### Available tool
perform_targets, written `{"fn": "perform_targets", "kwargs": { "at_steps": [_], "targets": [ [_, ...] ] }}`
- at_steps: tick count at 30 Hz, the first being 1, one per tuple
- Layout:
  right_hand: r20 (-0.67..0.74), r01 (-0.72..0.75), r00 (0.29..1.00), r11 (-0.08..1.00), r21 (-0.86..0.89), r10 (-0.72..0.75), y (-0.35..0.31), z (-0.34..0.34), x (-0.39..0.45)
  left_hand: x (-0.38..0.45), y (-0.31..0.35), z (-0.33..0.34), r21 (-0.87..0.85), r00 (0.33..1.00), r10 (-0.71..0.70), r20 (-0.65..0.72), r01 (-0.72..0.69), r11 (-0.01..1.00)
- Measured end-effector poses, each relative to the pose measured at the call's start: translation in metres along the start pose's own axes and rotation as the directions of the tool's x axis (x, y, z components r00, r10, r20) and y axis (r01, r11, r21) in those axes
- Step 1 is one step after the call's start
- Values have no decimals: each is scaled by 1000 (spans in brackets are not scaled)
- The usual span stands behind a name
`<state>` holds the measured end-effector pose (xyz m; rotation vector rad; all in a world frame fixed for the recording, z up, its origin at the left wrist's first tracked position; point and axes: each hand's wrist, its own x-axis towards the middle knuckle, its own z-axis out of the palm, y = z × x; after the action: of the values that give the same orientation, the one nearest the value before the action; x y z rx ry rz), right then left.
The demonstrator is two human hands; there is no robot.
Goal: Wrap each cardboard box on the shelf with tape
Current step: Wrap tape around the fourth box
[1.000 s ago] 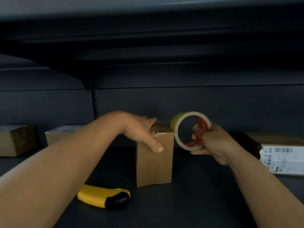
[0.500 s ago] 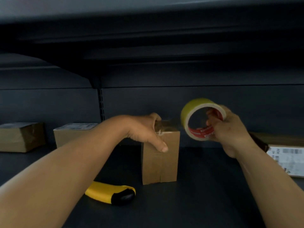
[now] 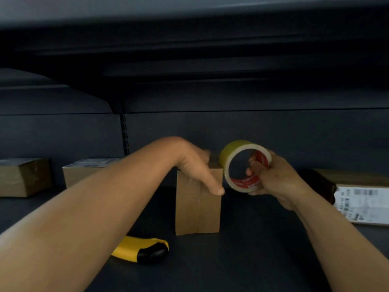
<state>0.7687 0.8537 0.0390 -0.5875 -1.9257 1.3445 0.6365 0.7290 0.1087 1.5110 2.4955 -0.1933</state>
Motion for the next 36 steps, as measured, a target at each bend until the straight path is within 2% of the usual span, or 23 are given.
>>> {"fn": "perform_targets", "kwargs": {
  "at_steps": [3, 5, 8, 10, 11, 13, 15, 18, 20, 22, 24, 26, 36],
  "targets": [
    [13, -31, 999, 999, 43, 30, 2, -1, 1, 8, 1, 3, -104, 997, 31, -69, -38, 994],
    [9, -65, 998, 983, 173, 65, 2, 1, 3, 11, -10, 8, -274, 987, 59, -149, -99, 956],
    [-2, -62, 998, 891, 450, 70, -4, 6, 3, 8, -16, 22, -521, 946, 114, -305, -266, 811],
    [43, -37, 999, 858, 512, 17, -7, 13, 1, 7, -15, 38, -594, 909, 154, -387, -373, 713],
    [59, -22, 998, 874, 486, -8, -6, 17, -1, 8, -15, 46, -607, 894, 168, -416, -410, 681],
    [34, 54, 997, 944, 326, -69, -4, 25, -2, 11, -21, 60, -609, 866, 182, -466, -462, 645],
    [12, 125, 992, 977, 175, -129, -5, 34, -3, 10, -31, 67, -587, 864, 166, -475, -451, 672],
    [38, 187, 981, 981, 54, -189, -8, 44, 1, 9, -41, 74, -562, 871, 155, -466, -427, 708],
    [-2, 179, 984, 982, 56, -179, -11, 42, 5, 7, -48, 77, -591, 897, 132, -421, -382, 710],
    [-98, 146, 986, 979, 144, -133, -12, 27, 10, 4, -59, 80, -652, 925, 110, -364, -338, 678],
    [-158, 124, 981, 991, 59, -114, -9, 5, 15, 2, -71, 84, -703, 938, 95, -334, -315, 638],
    [-132, 105, 985, 994, -30, -108, -7, -10, 18, 2, -74, 85, -715, 944, 107, -313, -308, 628],
    [-62, 83, 993, 966, -246, -101, -1, -21, 15, 11, -80, 100, -733, 958, 131, -256, -281, 619]
  ]
}}
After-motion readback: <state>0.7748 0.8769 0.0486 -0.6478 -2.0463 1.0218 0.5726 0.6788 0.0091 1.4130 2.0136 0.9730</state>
